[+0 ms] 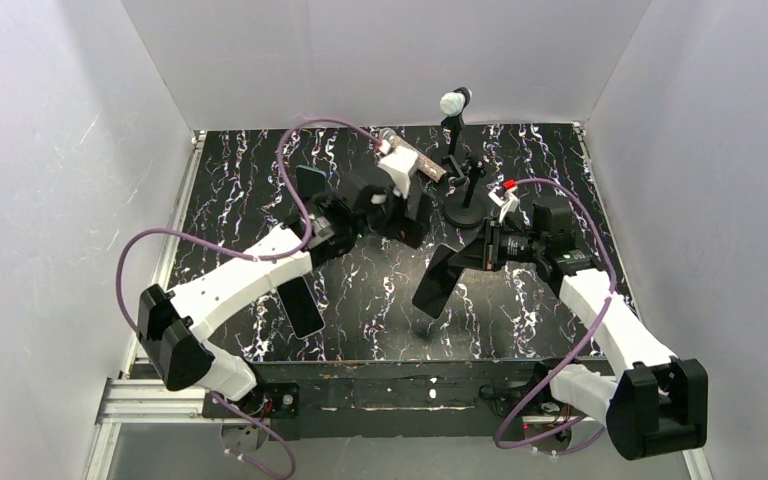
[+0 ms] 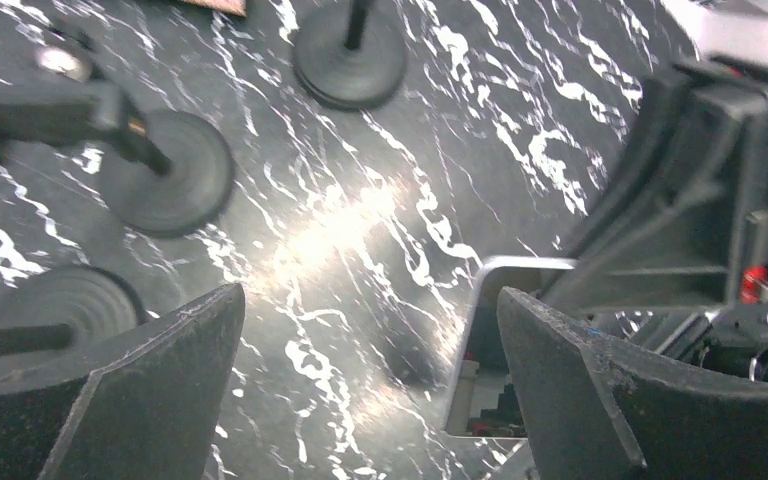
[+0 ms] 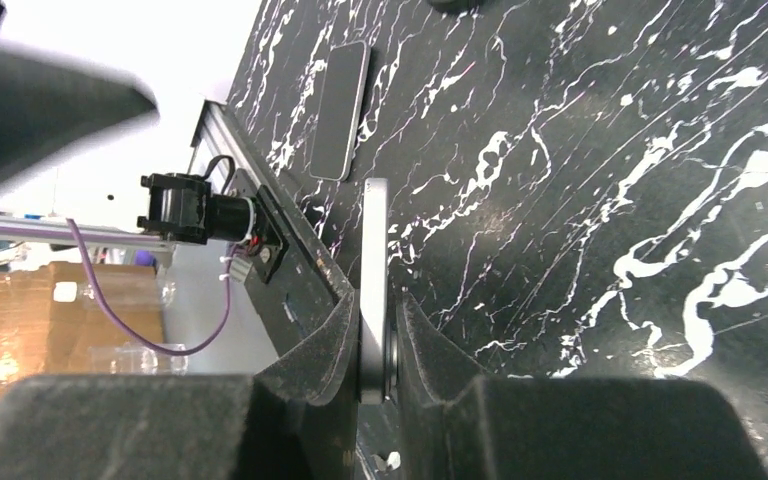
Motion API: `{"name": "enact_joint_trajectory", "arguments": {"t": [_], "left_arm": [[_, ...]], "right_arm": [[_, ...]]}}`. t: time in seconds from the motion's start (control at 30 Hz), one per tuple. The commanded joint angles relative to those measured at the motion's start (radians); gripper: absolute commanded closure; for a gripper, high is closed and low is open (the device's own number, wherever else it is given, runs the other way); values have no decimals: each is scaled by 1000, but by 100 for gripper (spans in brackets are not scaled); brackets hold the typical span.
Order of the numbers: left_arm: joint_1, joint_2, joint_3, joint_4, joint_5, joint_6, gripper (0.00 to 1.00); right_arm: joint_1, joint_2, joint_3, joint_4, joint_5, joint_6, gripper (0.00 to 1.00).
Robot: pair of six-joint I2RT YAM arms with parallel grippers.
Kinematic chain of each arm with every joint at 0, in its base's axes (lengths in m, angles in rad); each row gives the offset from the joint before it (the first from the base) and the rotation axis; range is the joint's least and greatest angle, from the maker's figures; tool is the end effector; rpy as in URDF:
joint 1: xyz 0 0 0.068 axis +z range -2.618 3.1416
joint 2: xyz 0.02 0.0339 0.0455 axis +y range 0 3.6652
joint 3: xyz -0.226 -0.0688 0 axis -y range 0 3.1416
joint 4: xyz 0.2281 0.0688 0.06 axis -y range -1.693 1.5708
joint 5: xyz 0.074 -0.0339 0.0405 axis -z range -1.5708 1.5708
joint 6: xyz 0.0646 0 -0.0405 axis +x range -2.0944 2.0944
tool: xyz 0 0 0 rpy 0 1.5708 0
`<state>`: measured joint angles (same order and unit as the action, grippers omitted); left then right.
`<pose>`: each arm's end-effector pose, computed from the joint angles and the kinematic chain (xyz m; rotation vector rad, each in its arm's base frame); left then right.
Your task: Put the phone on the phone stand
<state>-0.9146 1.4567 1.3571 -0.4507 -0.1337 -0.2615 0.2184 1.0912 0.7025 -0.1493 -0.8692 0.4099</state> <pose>0.2172 -0.2680 0.3029 0.6176 2.0763 -0.5515 0.2323 0.1021 0.2238 -0.3469 2.1234 1.2835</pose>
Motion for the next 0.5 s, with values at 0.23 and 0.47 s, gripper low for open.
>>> {"name": "enact_joint_trajectory", "arguments": {"t": [0.23, 0.47], "left_arm": [[317, 87, 327, -189, 280, 105, 2], [462, 363, 699, -474, 438, 133, 3]], "right_arm": [[-56, -113, 107, -149, -12, -93, 99], [-61, -115, 102, -197, 8, -109, 99]]}}
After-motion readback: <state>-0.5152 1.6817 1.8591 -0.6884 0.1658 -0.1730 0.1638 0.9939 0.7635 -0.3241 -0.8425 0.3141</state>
